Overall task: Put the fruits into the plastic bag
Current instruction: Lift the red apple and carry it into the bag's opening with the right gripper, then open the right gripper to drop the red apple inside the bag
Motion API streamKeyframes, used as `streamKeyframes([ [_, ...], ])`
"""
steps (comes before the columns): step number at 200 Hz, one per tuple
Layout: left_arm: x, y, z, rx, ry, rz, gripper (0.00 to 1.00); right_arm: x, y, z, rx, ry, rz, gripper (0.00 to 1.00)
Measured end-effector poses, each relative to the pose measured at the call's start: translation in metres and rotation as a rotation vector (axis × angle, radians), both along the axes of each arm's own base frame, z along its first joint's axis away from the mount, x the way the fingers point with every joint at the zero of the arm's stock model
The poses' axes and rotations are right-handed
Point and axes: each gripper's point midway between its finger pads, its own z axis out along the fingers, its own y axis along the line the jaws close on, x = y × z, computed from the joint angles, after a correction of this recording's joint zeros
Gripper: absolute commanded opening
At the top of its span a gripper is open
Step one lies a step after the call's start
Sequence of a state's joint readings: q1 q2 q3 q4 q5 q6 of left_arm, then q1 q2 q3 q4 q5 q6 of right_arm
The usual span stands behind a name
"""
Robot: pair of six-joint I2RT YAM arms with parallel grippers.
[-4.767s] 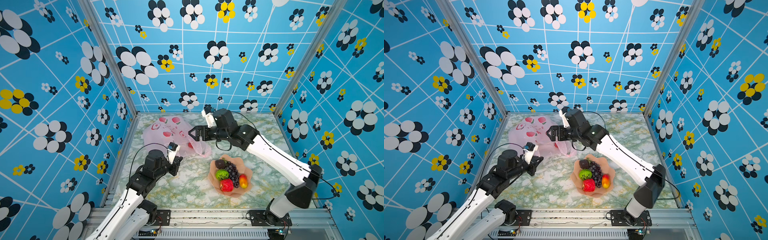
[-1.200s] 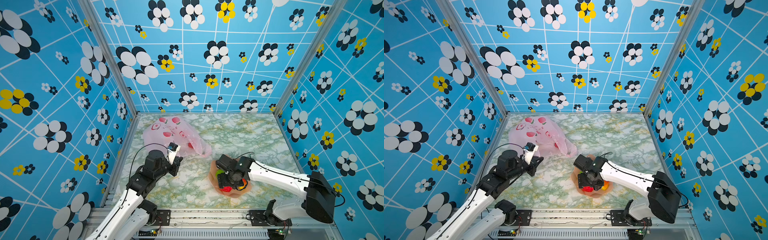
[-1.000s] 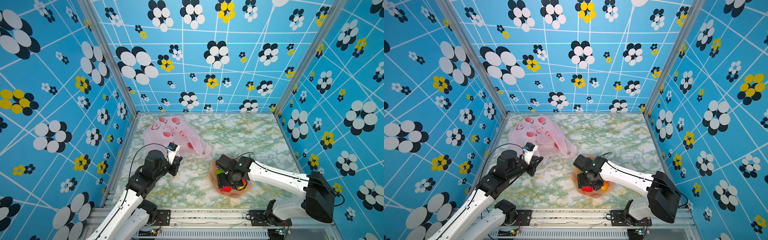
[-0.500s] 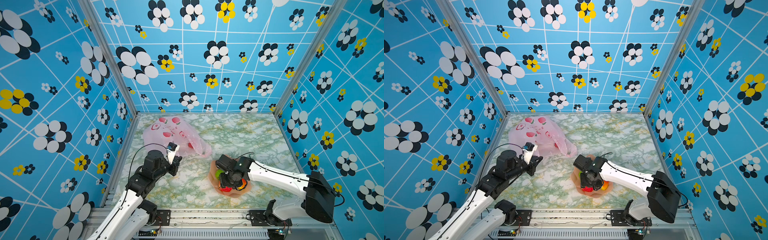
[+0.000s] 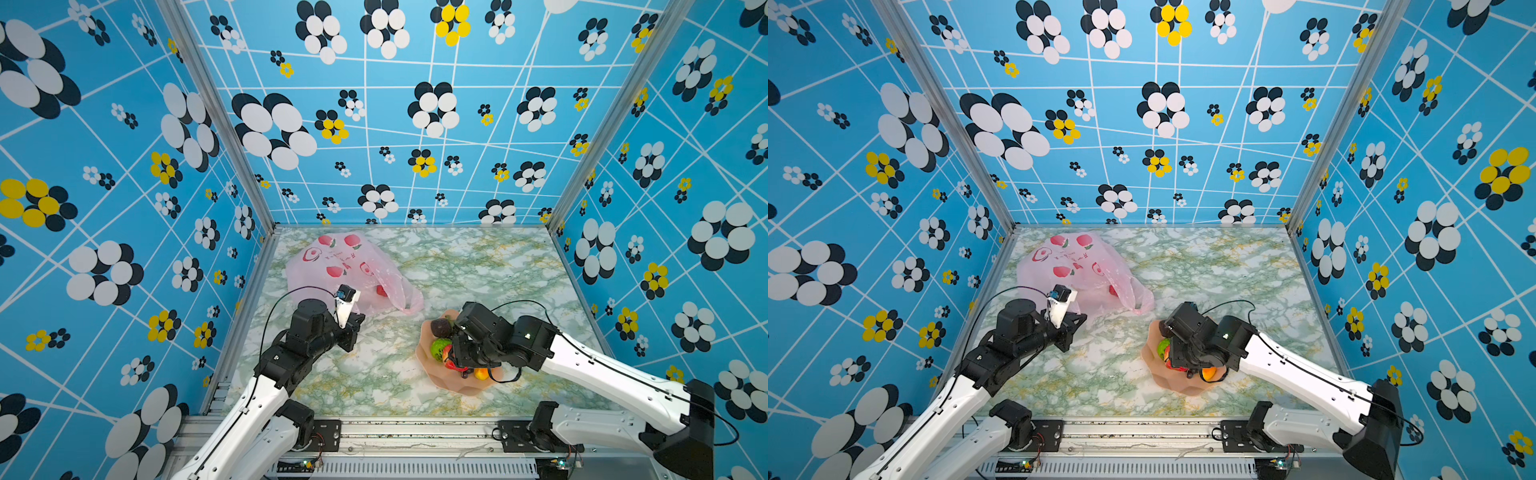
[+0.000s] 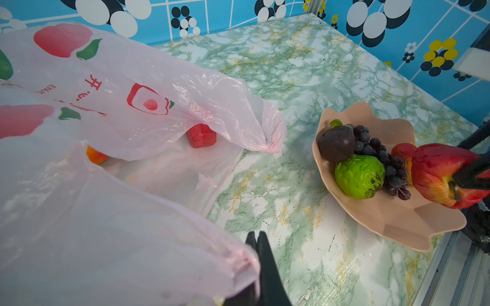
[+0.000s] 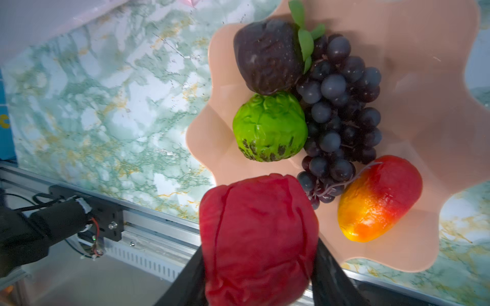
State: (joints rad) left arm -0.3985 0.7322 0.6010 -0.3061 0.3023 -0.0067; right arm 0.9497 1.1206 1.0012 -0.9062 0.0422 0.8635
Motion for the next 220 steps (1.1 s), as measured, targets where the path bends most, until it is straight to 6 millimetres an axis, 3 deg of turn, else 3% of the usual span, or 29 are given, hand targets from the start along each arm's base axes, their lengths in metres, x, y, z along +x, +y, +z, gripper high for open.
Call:
streamKeyframes([
  [42, -0.001, -0.003, -0.003, -0.006, 0.009, -0.015, 0.0, 0.015, 0.036, 0.013, 0.139, -0.026, 0.017, 0.51],
  [80, -0.002, -0.004, -0.003, -0.008, 0.013, -0.023, 0.0, 0.042, 0.094, 0.01, 0.2, -0.008, 0.081, 0.51],
  [136, -0.005, -0.011, -0.006, -0.008, 0.024, -0.052, 0.0, 0.093, 0.176, 0.028, 0.26, -0.081, 0.218, 0.51],
  [161, -0.008, -0.014, -0.005, -0.008, 0.024, -0.068, 0.0, 0.111, 0.199, 0.015, 0.249, -0.087, 0.258, 0.51],
  [220, -0.012, -0.017, 0.0, -0.01, 0.002, -0.079, 0.0, 0.156, 0.232, -0.031, 0.218, -0.05, 0.263, 0.51],
])
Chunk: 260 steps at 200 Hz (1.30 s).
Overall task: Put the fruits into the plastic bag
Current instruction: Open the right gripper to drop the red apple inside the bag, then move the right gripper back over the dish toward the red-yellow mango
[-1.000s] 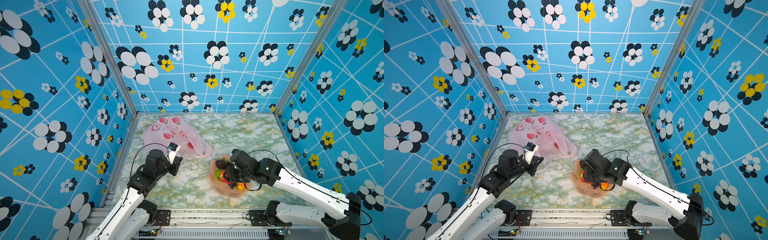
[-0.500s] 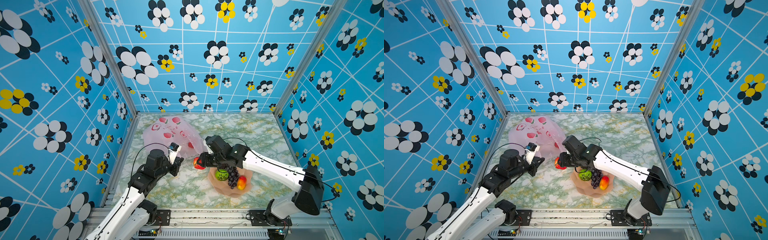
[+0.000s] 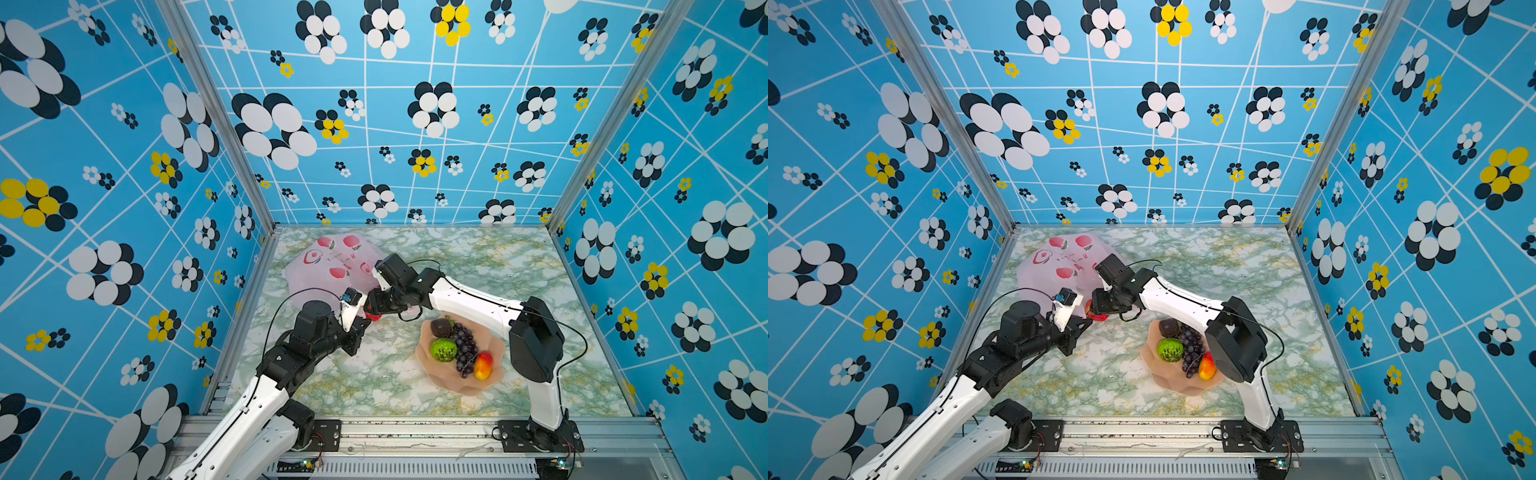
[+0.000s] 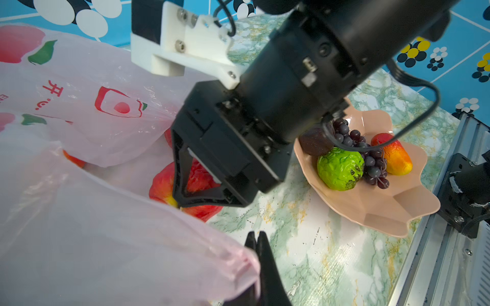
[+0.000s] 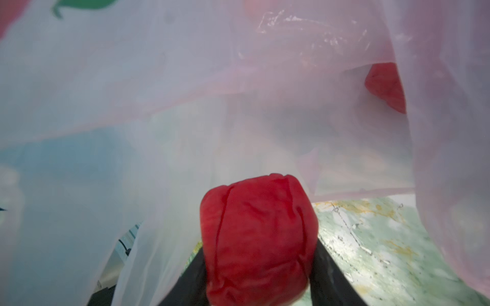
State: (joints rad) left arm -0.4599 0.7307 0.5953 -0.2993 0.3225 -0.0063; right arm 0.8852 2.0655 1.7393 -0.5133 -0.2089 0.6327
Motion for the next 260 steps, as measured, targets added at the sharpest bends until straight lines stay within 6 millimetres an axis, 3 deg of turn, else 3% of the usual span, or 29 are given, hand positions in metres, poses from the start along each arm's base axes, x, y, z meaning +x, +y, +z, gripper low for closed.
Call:
streamKeyframes([
  [16, -0.002, -0.002, 0.0, 0.001, 0.0, -0.008, 0.0, 0.017, 0.008, -0.006, 0.006, 0.001, -0.007, 0.61],
  [49, -0.002, -0.002, 0.002, 0.0, -0.007, -0.008, 0.0, 0.045, 0.018, -0.012, 0.018, 0.002, -0.027, 0.99],
  [85, -0.002, -0.001, 0.003, -0.002, -0.015, -0.006, 0.0, 0.05, 0.017, 0.006, 0.032, -0.022, -0.028, 0.99],
  [109, -0.002, 0.0, 0.005, -0.001, -0.022, 0.001, 0.0, 0.041, 0.001, 0.037, 0.043, -0.06, -0.042, 0.99],
  [148, -0.003, 0.002, 0.01, -0.005, -0.045, 0.009, 0.0, 0.001, -0.057, 0.124, 0.137, -0.181, -0.096, 0.99],
  [167, -0.002, 0.003, 0.01, 0.001, -0.049, 0.015, 0.0, -0.034, -0.09, 0.138, 0.197, -0.19, -0.148, 1.0],
  [188, -0.001, 0.004, 0.01, 0.007, -0.053, 0.021, 0.0, -0.087, -0.1, 0.12, 0.228, -0.158, -0.142, 0.99],
  [215, 0.0, 0.005, 0.01, 0.012, -0.056, 0.03, 0.0, -0.156, -0.108, 0.068, 0.224, -0.077, -0.1, 0.99],
  [235, 0.001, 0.005, 0.008, 0.017, -0.054, 0.031, 0.0, -0.178, -0.123, 0.042, 0.216, -0.065, -0.124, 0.99],
  [260, 0.002, 0.006, 0.005, 0.026, -0.045, 0.037, 0.0, -0.187, -0.129, 0.039, 0.291, -0.082, -0.171, 0.99],
])
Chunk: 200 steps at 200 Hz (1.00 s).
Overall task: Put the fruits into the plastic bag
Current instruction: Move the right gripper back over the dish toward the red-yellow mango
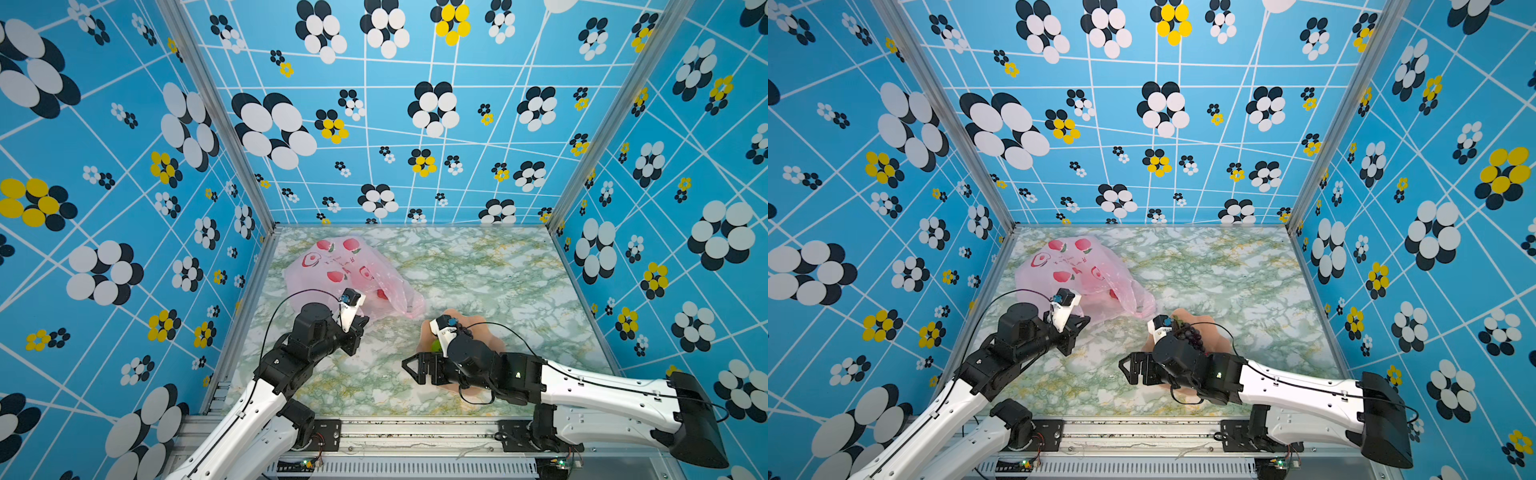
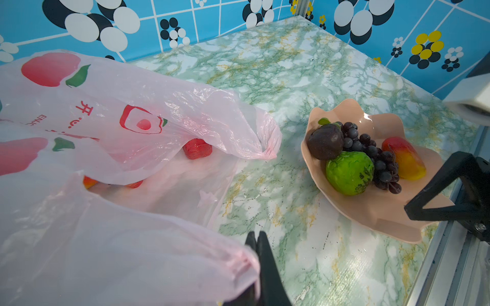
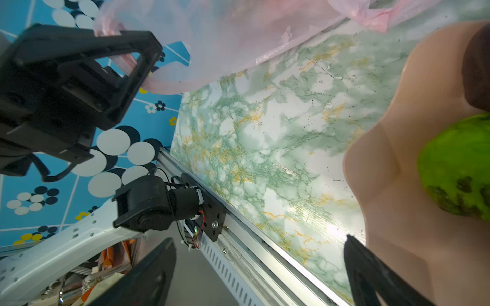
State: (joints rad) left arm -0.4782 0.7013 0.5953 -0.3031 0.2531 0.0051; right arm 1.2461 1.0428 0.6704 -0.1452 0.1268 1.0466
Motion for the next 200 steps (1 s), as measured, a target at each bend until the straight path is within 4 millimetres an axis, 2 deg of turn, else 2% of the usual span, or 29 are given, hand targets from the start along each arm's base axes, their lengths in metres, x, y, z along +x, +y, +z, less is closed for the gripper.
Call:
streamKeyframes([
  [56, 0.001, 0.003, -0.003, 0.018, 0.001, 0.013, 0.0, -0.027, 0.021, 0.023, 0.066, -0.06, 0.008, 0.99],
  [81, 0.002, 0.004, -0.003, 0.022, 0.001, 0.019, 0.0, -0.027, 0.014, 0.032, 0.026, -0.069, -0.049, 0.99],
  [103, 0.002, 0.004, -0.004, 0.028, 0.002, 0.023, 0.0, -0.017, -0.011, 0.04, -0.003, -0.054, -0.158, 0.99],
  [143, 0.003, 0.004, -0.009, 0.04, 0.013, 0.022, 0.0, -0.005, -0.068, 0.056, 0.011, -0.042, -0.316, 0.99],
  [164, 0.004, 0.003, -0.013, 0.05, 0.024, 0.02, 0.0, 0.011, -0.104, 0.05, -0.044, -0.039, -0.42, 0.99],
  [200, 0.004, 0.003, -0.014, 0.053, 0.031, 0.02, 0.0, 0.031, -0.162, 0.028, -0.228, -0.01, -0.564, 0.99],
])
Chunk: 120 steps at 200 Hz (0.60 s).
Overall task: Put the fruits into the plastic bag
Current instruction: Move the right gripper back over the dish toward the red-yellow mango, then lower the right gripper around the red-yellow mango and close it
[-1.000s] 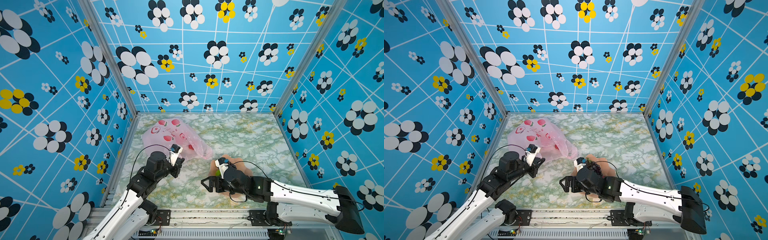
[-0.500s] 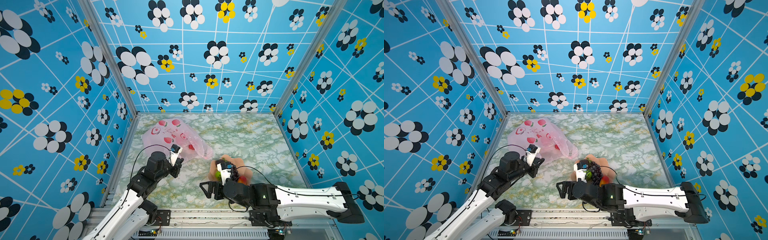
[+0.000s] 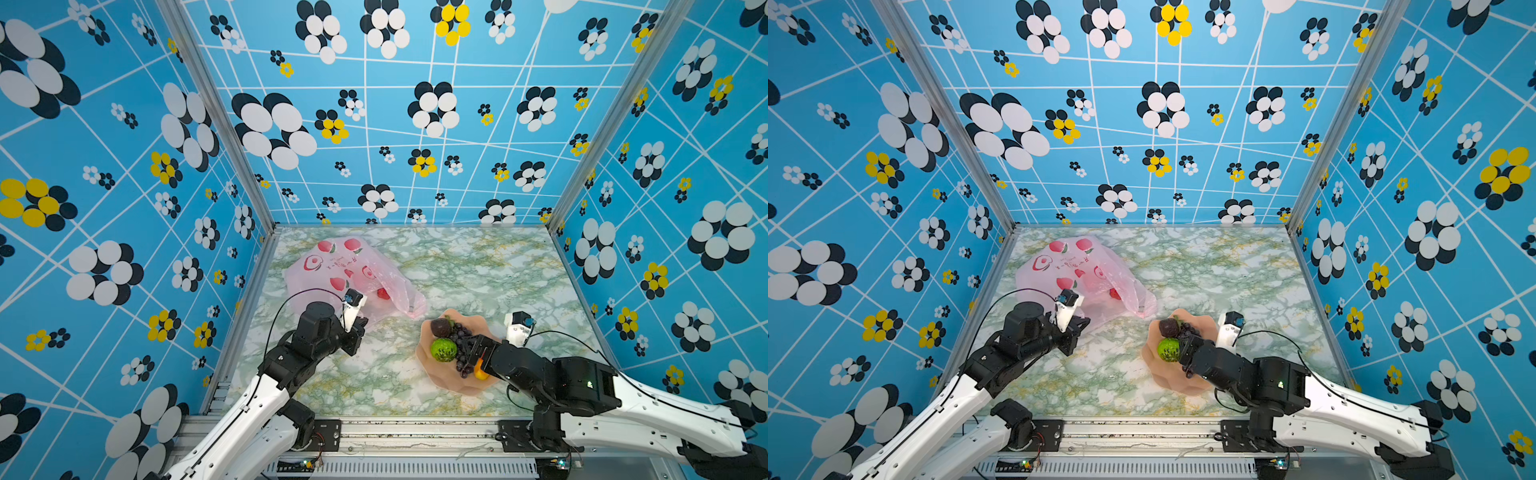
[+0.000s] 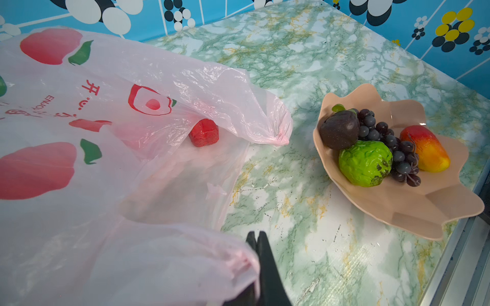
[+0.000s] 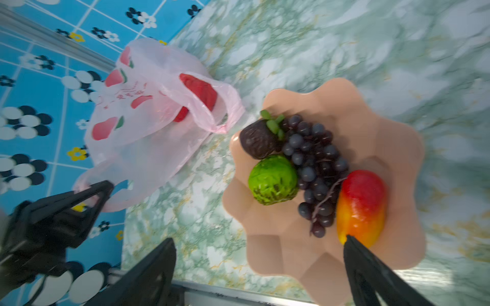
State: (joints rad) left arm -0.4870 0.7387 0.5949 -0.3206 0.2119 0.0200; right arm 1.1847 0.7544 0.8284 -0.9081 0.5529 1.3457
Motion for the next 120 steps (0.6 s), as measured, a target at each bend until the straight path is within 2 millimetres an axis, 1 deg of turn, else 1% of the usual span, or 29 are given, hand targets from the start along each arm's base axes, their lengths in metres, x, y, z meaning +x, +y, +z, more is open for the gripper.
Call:
streamKeyframes([
  [11, 0.0, 0.0, 0.0, 0.0, 0.0, 0.0, 0.0, 0.002, -0.01, -0.009, -0.053, 0.039, -0.014, 0.99],
  [27, 0.0, 0.0, 0.0, 0.0, 0.001, 0.0, 0.0, 0.003, -0.017, -0.024, -0.116, 0.107, -0.011, 0.99],
  [73, 0.0, 0.0, -0.003, 0.005, 0.009, 0.0, 0.0, 0.001, -0.011, -0.07, -0.287, 0.32, 0.084, 0.87],
  [93, 0.0, 0.0, -0.003, 0.005, 0.009, 0.0, 0.0, 0.0, -0.009, -0.081, -0.316, 0.373, 0.119, 0.83],
  [120, 0.001, 0.0, -0.003, 0.008, 0.007, 0.0, 0.0, 0.004, -0.007, -0.087, -0.318, 0.406, 0.138, 0.8],
])
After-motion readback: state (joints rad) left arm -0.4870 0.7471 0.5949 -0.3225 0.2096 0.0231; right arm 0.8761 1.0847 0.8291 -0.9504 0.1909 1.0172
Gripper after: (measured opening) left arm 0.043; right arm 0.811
